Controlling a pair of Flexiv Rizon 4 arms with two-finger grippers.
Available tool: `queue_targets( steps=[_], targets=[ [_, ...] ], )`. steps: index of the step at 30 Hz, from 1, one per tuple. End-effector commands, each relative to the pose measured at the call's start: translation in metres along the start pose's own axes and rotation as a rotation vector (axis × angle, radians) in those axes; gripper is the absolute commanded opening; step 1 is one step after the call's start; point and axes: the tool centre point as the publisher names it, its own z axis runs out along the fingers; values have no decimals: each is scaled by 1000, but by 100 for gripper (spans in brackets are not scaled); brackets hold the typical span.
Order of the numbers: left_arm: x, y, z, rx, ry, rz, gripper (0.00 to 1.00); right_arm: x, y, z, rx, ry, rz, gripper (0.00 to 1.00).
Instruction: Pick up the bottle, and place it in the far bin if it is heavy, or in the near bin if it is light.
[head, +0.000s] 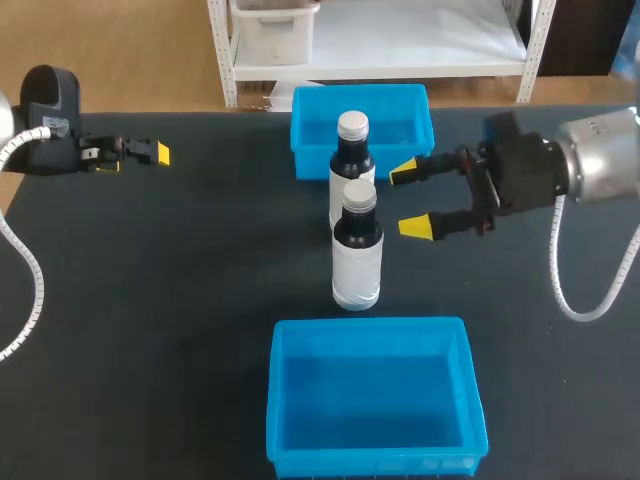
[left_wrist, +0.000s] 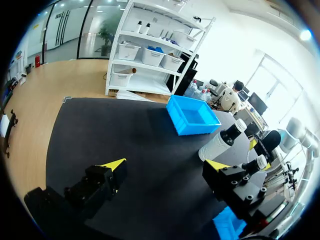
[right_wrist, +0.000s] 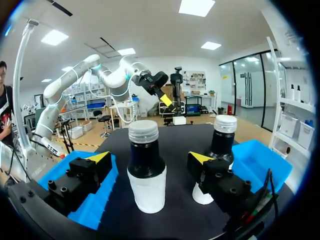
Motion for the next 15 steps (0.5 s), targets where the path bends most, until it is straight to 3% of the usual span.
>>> queue_targets(
  steps=[1, 15],
  targets=[
    [0, 0, 0, 0, 0, 0, 100, 1, -4, 13, -6, -6, 9, 100],
    [0, 0, 0, 0, 0, 0, 100, -3, 4, 34, 6, 87, 21, 100]
  ],
)
